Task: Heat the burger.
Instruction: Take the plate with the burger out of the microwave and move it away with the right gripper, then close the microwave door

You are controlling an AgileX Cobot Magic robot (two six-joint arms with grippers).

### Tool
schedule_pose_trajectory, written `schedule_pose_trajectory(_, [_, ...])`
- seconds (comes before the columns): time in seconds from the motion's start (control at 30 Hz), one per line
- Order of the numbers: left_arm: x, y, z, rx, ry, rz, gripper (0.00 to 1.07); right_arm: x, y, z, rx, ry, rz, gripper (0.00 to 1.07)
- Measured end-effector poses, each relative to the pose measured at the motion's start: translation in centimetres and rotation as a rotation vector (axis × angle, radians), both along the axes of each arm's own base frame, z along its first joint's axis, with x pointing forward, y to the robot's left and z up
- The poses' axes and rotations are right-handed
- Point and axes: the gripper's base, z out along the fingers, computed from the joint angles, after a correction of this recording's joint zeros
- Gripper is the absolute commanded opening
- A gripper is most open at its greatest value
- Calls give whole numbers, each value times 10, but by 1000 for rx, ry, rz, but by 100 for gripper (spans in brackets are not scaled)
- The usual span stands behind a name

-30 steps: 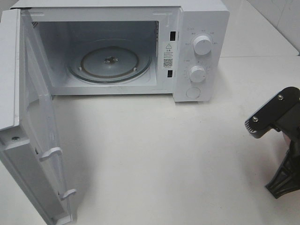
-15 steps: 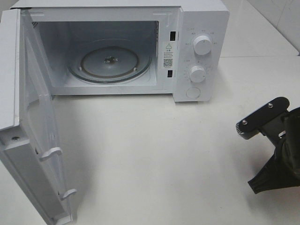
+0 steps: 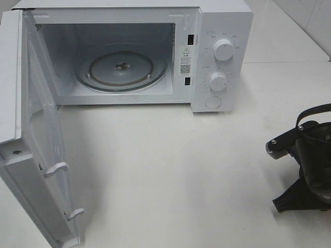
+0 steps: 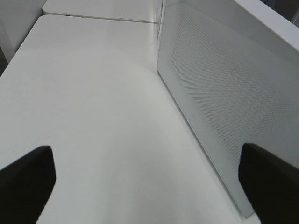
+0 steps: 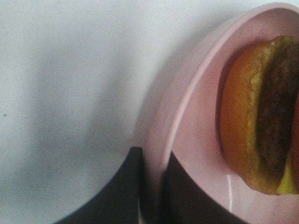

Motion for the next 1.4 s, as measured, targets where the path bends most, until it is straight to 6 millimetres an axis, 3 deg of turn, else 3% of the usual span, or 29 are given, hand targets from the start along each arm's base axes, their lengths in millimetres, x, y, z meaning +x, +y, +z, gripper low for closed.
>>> schedule_pose_trajectory(0.4, [0, 0, 0, 0, 0, 0, 100, 3, -3, -5, -7, -30, -35, 16])
schedule_pose_trajectory(0.5, [0, 0, 0, 0, 0, 0, 100, 3, -4, -4, -20, -32, -33, 25])
schedule_pose_trajectory(0.53, [0, 0, 0, 0, 0, 0, 100, 3, -4, -3, -18, -38, -34, 33])
schedule_pose_trajectory(0.57, [0, 0, 0, 0, 0, 0, 100, 3, -4, -3, -18, -38, -34, 33])
schedule_pose_trajectory(0.6, [0, 0, 0, 0, 0, 0, 100, 4, -4, 0, -10, -49, -35, 41])
schedule_pose_trajectory(0.67, [0, 0, 0, 0, 0, 0, 100, 4, -4, 3, -4, -59, -36, 44])
schedule_pose_trajectory(0.7, [0, 0, 0, 0, 0, 0, 100, 4, -3, 9, 17, -81, -38, 51])
schedule_pose_trajectory(0.87, [0, 0, 0, 0, 0, 0, 100, 2, -1, 23, 77, -112, -24, 63])
schedule_pose_trajectory(0.93, [0, 0, 0, 0, 0, 0, 100, -1, 4, 40, 190, -136, 30, 73])
schedule_pose_trajectory(1.03, [0, 0, 0, 0, 0, 0, 100, -2, 5, 44, 214, -144, 43, 74])
schedule_pose_trajectory(1.1, [0, 0, 0, 0, 0, 0, 100, -7, 9, 65, 319, -195, 103, 78])
schedule_pose_trajectory(1.2, [0, 0, 0, 0, 0, 0, 100, -8, 9, 69, 334, -204, 120, 78])
schedule_pose_trajectory(1.27, [0, 0, 0, 0, 0, 0, 100, -18, 8, 91, 398, -241, 187, 77])
schedule_pose_trajectory(1.4, [0, 0, 0, 0, 0, 0, 100, -27, 7, 102, 429, -233, 250, 77])
